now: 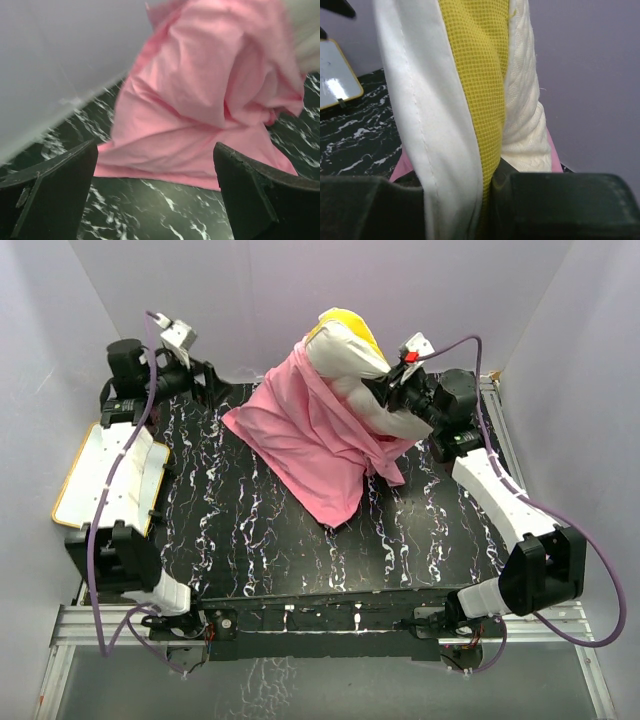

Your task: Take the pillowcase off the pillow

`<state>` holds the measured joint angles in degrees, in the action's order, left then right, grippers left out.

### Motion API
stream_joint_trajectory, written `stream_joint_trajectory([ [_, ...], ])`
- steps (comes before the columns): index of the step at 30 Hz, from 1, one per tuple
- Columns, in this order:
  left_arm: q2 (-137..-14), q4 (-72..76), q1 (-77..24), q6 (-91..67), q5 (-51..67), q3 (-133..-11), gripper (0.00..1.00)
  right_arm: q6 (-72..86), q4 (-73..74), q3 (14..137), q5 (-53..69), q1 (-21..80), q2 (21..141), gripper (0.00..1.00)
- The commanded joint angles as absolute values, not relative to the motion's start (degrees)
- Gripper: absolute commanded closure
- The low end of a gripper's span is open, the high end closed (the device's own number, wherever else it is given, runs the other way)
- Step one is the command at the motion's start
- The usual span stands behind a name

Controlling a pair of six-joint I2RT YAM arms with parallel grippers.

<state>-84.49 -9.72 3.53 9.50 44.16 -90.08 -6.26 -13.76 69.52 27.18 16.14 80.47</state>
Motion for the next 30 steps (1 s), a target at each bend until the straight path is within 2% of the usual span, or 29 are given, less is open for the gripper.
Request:
stream_joint_trajectory([
  [1,-89.94,-25.16,3.83,19.14,57.28,-89.11,0.03,3.93,-29.36,69.38,36.39,15.45,76.8,0.92],
  [12,-100.49,-15.38,2.77,22.2,54.47,-90.07,0.03,13.25,-37.0,70.12,47.68,14.73,77.07,0.92],
  [14,-101.73,-16.34,1.66,23.45,55.1,-90.71,0.07,14.64,-38.08,69.52,49.19,14.74,76.83,0.92],
  [17,-103.25,-22.19,-1.23,29.84,54.49,-90.27,0.24,15.51,-37.2,69.57,50.1,14.76,76.6,0.92],
  [21,-104.32,-26.59,-3.67,32.07,53.54,-88.52,0.53,15.32,-36.11,68.54,50.17,14.72,75.26,0.92],
  [23,-104.18,-24.93,-3.7,29.96,53.17,-87.46,0.71,13.98,-33.73,68.05,49.54,14.72,74.4,0.92],
  [25,-104.03,-23.85,-3.64,29.07,52.15,-87.55,0.93,12.76,-32.3,67.0,48.06,14.72,73.26,0.92],
  [26,-103.73,-22.99,-3.62,28.36,51.51,-87.83,1.0,11.85,-31.86,66.22,46.74,14.68,72.68,0.92],
  [30,-101.27,-16.88,-2.58,21.75,47.33,-92.28,1.0,9.73,-32.96,62.26,40.9,14.65,70.4,0.92],
])
